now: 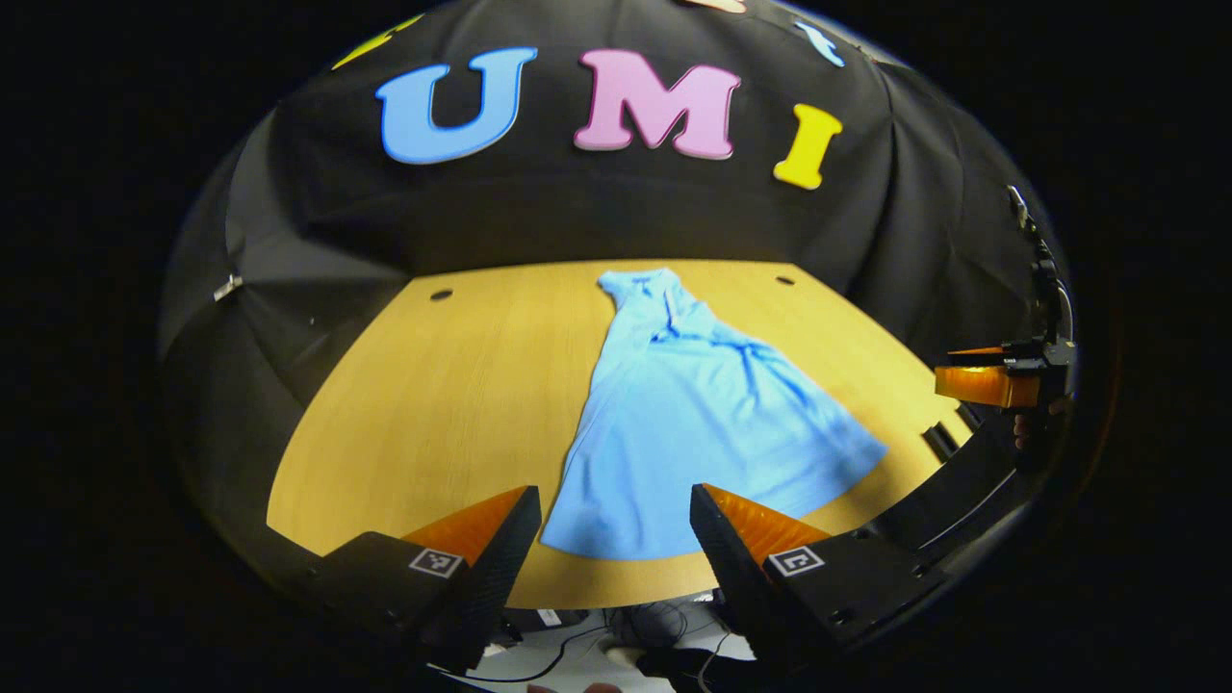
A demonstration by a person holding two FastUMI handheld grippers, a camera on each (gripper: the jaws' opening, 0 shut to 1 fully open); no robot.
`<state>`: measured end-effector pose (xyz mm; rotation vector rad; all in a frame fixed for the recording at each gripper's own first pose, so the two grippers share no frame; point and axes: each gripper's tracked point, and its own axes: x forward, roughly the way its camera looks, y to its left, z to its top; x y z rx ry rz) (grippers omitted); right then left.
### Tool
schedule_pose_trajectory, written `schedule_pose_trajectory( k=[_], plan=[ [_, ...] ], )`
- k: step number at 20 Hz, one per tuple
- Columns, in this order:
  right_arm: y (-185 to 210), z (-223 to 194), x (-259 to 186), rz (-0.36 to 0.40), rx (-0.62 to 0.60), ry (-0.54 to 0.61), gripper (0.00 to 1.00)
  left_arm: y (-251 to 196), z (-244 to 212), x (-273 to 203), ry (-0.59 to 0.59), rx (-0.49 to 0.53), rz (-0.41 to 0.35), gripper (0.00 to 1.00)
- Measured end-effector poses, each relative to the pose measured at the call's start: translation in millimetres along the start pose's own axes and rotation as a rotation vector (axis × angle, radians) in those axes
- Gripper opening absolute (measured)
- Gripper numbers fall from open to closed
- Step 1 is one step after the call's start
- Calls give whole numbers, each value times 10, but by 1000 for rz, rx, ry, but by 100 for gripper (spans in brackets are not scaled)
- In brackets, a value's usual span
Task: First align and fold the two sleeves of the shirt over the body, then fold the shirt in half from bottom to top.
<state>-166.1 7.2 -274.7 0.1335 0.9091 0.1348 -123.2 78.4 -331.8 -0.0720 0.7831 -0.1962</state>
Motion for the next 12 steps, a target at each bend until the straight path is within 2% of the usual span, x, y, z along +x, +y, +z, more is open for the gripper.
schedule_pose_trajectory(
  k=[2,6,12],
  plan=[
    [-114,-297,220,-26,31,91,92,90,-129,228,49,-11,17,99],
    [-234,-652,500,-33,16,189,93,81,-373,451,140,9,-4,98],
    [-223,-743,727,-23,-1,237,96,93,-539,703,235,2,22,98]
  ],
)
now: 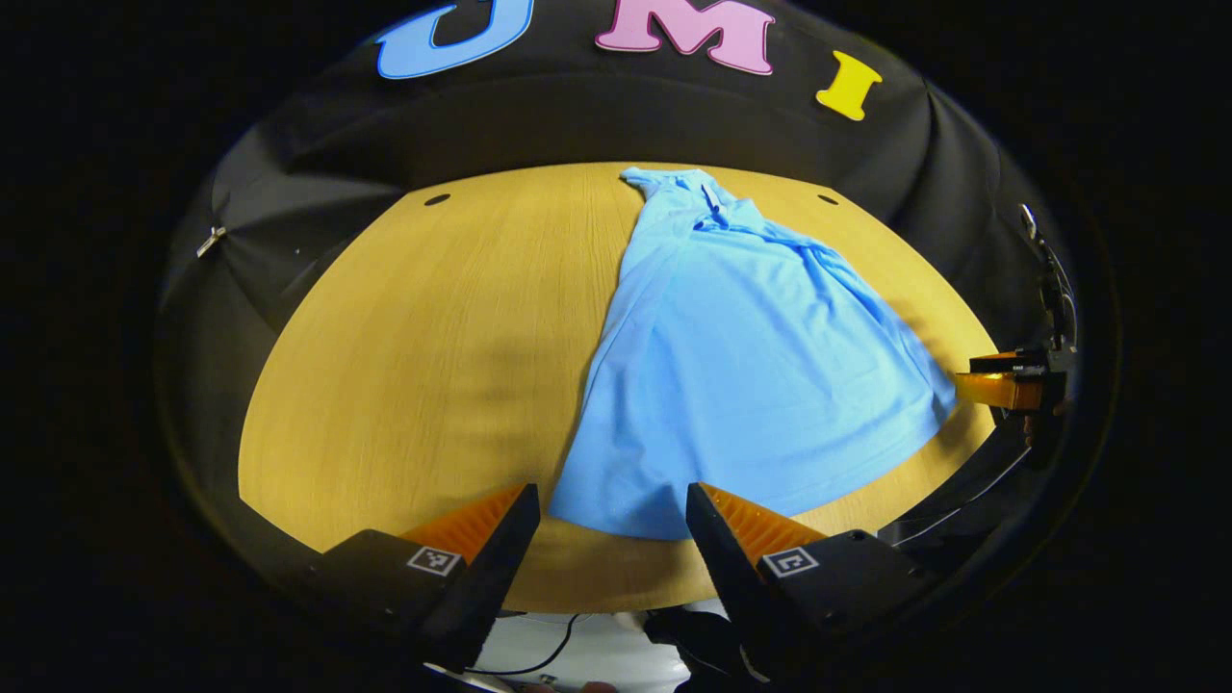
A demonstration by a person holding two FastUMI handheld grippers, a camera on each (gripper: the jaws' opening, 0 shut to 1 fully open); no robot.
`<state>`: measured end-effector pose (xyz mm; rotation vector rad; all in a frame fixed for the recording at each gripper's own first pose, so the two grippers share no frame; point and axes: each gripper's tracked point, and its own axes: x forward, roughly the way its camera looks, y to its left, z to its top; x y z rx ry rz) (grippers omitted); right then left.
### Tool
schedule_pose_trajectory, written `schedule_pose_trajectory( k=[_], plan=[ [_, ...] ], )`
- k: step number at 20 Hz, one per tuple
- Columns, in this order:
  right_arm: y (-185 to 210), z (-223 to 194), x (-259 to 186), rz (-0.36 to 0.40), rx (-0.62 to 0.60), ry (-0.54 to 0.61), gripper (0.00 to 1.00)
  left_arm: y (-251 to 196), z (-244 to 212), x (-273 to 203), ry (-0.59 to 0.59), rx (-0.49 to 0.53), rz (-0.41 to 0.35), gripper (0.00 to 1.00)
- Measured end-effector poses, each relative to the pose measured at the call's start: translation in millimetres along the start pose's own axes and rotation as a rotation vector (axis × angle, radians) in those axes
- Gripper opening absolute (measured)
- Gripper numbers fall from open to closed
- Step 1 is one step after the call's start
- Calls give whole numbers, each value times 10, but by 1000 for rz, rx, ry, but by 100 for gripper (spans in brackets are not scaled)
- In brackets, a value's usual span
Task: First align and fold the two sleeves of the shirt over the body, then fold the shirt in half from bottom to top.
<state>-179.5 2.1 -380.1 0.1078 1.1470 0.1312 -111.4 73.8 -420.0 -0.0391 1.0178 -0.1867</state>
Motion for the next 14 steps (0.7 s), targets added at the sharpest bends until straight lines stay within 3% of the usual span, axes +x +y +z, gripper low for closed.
schedule_pose_trajectory(
  k=[10,13,14],
  plan=[
    [102,-73,198,7,-69,47,96,-62,-28,122,32,-4,-7,98],
    [108,-58,193,10,-66,39,74,-99,-18,125,33,-6,-17,84],
    [131,-53,216,13,-59,40,63,-128,-17,130,32,-12,-24,69]
  ],
)
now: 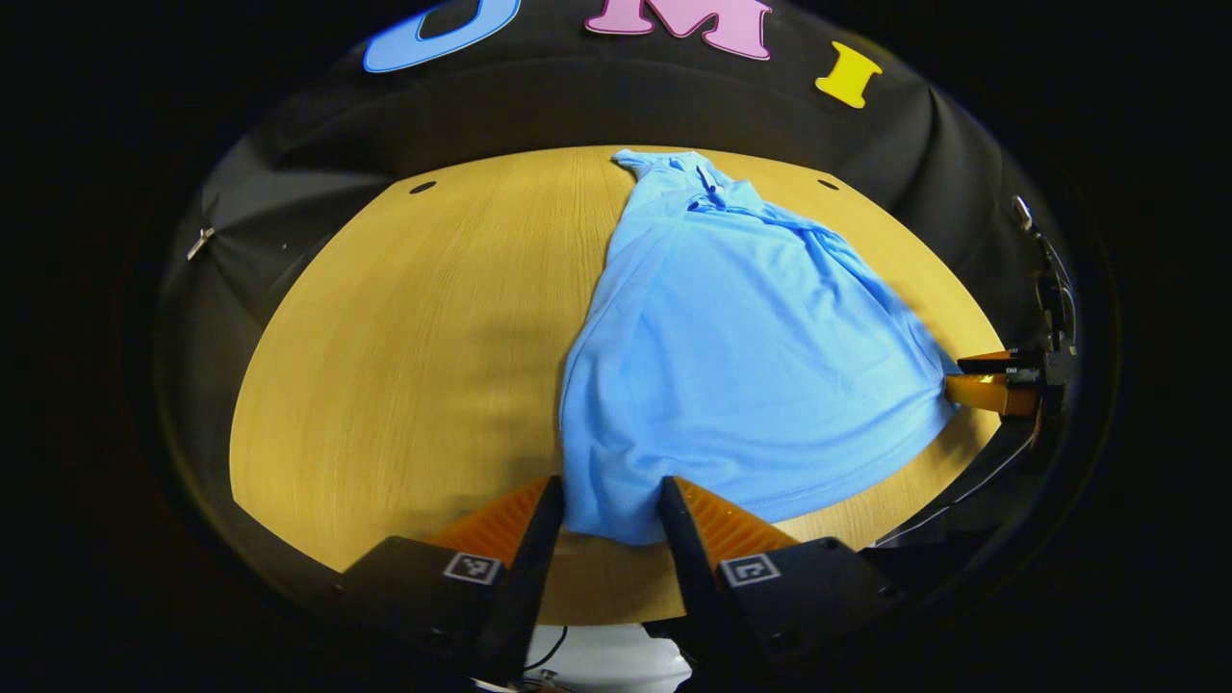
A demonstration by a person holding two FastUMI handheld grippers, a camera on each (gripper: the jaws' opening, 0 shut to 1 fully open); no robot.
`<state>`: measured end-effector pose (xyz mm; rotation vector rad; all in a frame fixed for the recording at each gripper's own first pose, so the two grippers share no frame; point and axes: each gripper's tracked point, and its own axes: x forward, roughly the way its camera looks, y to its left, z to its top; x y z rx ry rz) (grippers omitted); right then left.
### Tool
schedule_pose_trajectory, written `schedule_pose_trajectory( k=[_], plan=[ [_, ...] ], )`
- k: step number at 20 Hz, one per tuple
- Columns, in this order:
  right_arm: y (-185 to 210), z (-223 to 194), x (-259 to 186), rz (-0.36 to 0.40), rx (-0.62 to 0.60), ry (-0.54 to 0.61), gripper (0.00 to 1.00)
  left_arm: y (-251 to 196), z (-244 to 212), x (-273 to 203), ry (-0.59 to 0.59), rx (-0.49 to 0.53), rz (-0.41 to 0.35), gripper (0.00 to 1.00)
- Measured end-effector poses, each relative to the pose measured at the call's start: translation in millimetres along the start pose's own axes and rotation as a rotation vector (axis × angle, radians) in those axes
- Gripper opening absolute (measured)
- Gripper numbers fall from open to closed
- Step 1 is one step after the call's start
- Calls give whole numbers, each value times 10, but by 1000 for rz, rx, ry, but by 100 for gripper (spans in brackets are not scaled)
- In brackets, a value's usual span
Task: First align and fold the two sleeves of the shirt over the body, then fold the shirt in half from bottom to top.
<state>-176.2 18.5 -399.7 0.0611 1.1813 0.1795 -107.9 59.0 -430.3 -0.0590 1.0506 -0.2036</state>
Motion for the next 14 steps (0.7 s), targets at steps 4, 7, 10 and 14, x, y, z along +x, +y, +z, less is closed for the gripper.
schedule_pose_trajectory(
  k=[4,7,10,14],
  plan=[
    [71,44,34,24,18,-8,11,-105,78,29,-16,-43,-12,14],
    [138,78,35,65,28,-11,5,-159,110,41,-37,-38,-8,6],
    [84,236,-27,65,96,-54,5,-198,188,17,-54,-46,-19,6],
    [-22,791,-93,66,149,-162,5,-176,871,-84,-176,-92,-24,6]
  ],
)
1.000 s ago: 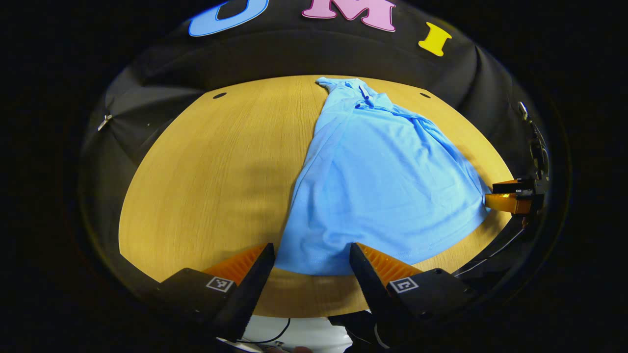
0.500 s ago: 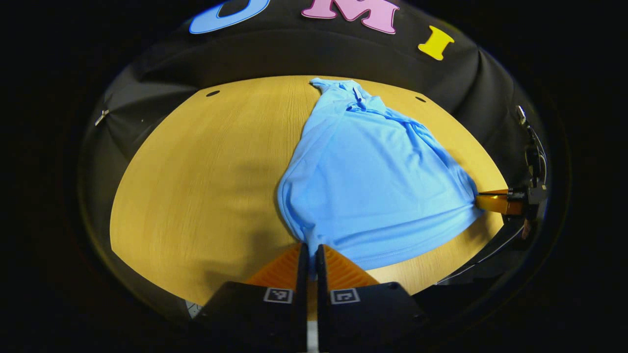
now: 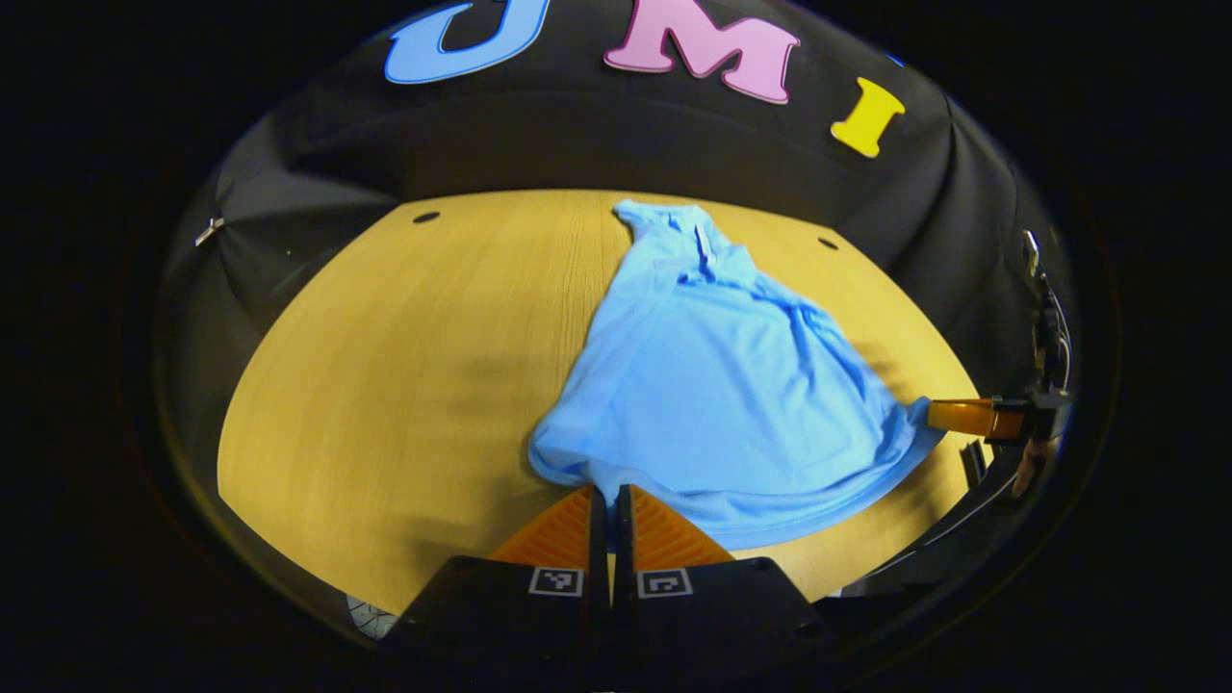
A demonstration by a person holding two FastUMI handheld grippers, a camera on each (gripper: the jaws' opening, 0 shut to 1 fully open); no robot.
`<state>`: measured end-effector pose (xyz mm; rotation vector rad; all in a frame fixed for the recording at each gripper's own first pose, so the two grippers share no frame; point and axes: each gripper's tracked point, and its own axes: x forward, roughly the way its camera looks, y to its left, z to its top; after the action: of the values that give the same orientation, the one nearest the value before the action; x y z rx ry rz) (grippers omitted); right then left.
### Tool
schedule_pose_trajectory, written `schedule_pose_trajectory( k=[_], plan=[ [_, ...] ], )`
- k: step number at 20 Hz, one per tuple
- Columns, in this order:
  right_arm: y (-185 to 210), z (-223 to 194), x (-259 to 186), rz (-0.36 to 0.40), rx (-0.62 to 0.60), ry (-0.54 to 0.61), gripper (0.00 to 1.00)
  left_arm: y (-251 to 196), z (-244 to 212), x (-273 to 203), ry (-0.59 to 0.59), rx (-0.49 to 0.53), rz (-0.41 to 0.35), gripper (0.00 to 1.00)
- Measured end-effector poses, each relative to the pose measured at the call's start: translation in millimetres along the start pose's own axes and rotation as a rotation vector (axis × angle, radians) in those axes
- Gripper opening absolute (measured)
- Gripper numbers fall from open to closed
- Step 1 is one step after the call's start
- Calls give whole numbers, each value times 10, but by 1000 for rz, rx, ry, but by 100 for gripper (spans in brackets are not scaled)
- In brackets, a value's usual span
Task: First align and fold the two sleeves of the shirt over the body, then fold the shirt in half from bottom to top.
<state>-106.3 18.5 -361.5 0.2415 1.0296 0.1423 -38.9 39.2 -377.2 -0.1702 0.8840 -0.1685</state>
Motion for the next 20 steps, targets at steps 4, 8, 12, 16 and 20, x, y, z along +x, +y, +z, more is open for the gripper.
schedule_pose_trajectory(
  k=[4,8,12,16,20],
  plan=[
    [-45,657,202,2,38,-88,5,25,843,121,-109,-35,6,6],
    [-124,1406,510,-2,87,-183,5,76,1667,442,-205,-57,22,6],
    [-178,2186,876,-5,97,-273,0,85,2438,802,-300,-60,41,6],
    [-266,2756,1445,-16,94,-326,5,229,2944,1404,-341,-53,92,6],
    [-353,3252,2003,-22,101,-365,5,401,3385,1880,-400,-73,127,6]
  ],
)
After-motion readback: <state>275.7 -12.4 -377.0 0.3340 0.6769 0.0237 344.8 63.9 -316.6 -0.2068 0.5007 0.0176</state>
